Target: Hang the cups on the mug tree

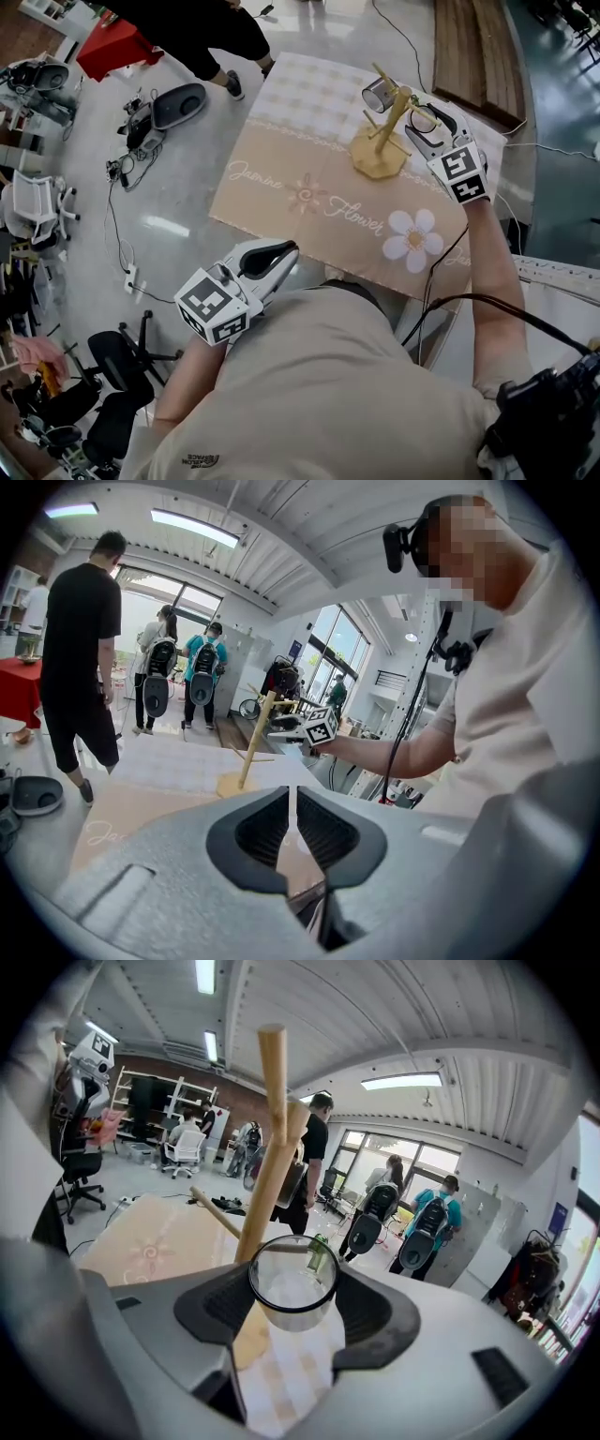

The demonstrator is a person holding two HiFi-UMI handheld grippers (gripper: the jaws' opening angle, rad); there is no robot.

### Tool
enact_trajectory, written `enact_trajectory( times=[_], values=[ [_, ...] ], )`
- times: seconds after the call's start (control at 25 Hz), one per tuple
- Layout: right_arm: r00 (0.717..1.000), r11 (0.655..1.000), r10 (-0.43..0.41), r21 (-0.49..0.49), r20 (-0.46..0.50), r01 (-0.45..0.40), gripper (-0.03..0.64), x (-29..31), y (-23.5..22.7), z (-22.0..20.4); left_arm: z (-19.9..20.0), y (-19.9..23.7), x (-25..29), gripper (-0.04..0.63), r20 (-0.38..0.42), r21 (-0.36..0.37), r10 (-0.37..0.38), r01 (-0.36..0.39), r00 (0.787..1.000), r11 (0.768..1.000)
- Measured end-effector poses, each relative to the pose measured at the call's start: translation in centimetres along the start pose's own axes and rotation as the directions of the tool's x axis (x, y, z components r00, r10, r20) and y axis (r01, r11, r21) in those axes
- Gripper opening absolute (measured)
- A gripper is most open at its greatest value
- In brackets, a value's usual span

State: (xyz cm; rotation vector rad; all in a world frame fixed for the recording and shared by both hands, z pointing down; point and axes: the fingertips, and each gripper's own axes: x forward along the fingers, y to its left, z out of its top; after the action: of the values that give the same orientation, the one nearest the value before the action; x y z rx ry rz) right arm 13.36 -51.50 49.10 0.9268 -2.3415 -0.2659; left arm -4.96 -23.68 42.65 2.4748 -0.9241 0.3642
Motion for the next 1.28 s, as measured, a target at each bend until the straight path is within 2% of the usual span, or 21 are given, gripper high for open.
enact_trajectory(
  times=[0.48, 0.84, 1.04, 1.28],
  values=[
    [0.999, 0.998, 0.034, -0.046, -0.012, -0.035, 0.278, 0.9, 3.2, -1.4, -0.6, 0.0, -1.0, 0.014, -0.001, -0.006, 0.006, -0.006, 1.0, 1.0],
    [0.998, 0.997, -0.01, -0.073, -0.058, 0.006, 0.279, 1.0, 3.7, -1.9, -1.2, 0.0, -2.7, 0.014, 0.005, -0.006, 0.009, -0.009, 1.0, 1.0],
    [0.994, 0.998, -0.061, -0.034, -0.087, 0.059, 0.282, 0.6, 4.1, -2.3, -1.8, -0.2, -4.5, 0.014, 0.014, -0.004, 0.006, -0.006, 1.0, 1.0],
    [0.988, 0.986, -0.119, 0.103, -0.1, 0.129, 0.279, -2.2, 6.2, -2.1, -3.0, -0.5, -7.4, 0.014, 0.027, 0.006, -0.011, 0.011, 1.0, 1.0]
  ],
)
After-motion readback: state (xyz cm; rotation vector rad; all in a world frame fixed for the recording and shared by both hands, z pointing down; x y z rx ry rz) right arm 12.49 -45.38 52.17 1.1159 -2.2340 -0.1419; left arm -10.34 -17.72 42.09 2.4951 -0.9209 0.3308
